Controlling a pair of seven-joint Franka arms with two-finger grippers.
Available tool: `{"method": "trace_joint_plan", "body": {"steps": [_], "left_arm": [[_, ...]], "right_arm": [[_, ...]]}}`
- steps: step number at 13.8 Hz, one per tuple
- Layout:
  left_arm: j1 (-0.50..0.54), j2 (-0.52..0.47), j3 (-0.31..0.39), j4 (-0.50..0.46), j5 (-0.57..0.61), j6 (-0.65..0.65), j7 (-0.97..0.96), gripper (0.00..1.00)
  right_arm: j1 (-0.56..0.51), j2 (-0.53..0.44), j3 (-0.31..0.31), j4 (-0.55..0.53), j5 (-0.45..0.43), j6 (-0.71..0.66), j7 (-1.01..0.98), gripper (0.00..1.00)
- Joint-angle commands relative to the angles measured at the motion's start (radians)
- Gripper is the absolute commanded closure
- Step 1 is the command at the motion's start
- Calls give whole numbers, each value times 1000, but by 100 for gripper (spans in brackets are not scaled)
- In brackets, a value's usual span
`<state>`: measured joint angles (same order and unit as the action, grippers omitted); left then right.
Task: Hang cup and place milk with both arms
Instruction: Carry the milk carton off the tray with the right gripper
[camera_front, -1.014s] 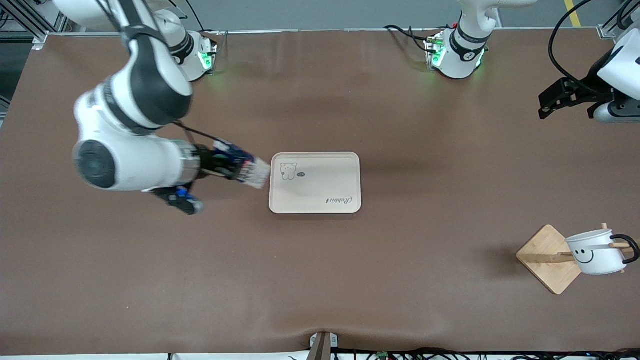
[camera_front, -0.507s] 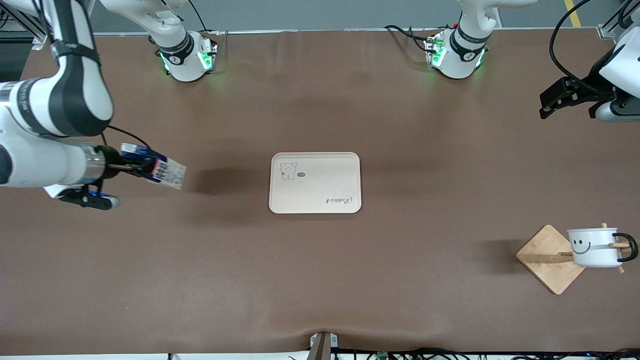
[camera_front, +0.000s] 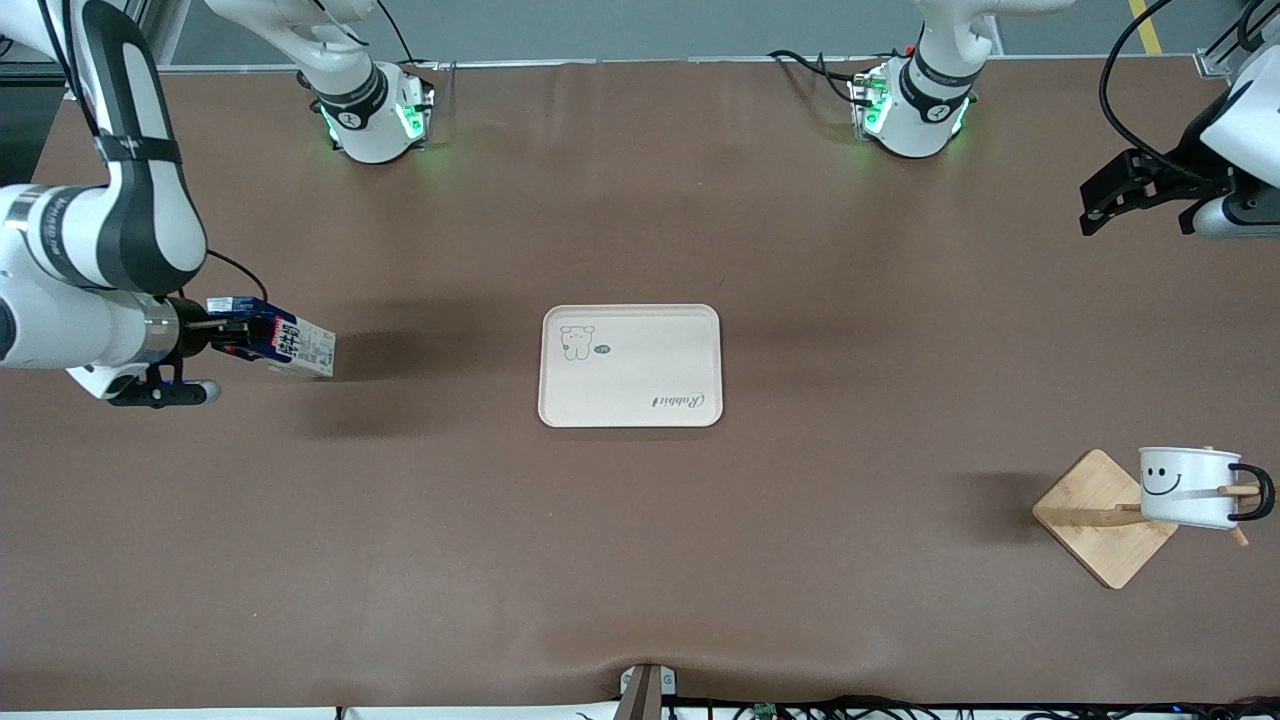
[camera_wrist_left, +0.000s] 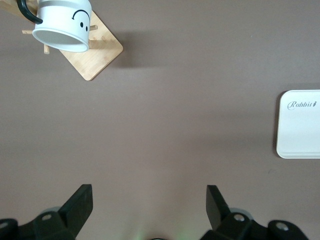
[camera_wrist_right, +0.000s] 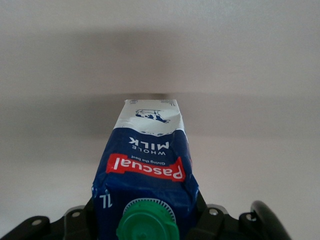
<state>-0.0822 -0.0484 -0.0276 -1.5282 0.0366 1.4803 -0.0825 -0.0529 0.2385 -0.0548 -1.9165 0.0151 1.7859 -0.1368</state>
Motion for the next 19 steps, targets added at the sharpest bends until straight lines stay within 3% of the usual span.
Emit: {"method": "trace_joint_plan", "body": {"steps": [1, 6, 7, 8, 9, 19], "left_arm": [[4, -14, -8, -10, 14, 14, -8, 0], [87, -13, -110, -10, 12, 12, -13, 0], [84, -10, -110, -9, 14, 12, -11, 0], [87, -8, -110, -9, 13, 14, -10, 0], [87, -8, -110, -9, 13, 14, -10, 0], [87, 2, -112, -9, 13, 9, -11, 0]], "right_arm": [[-56, -39, 21, -98, -20, 52, -34, 100], [-61, -13, 21, -99, -20, 53, 11, 100], [-61, -11, 21, -96, -21, 53, 11, 76], [-62, -8, 21, -96, -21, 52, 11, 25], [-61, -8, 21, -96, -20, 50, 13, 0], [-58, -1, 23, -79, -15, 20, 14, 0]]}}
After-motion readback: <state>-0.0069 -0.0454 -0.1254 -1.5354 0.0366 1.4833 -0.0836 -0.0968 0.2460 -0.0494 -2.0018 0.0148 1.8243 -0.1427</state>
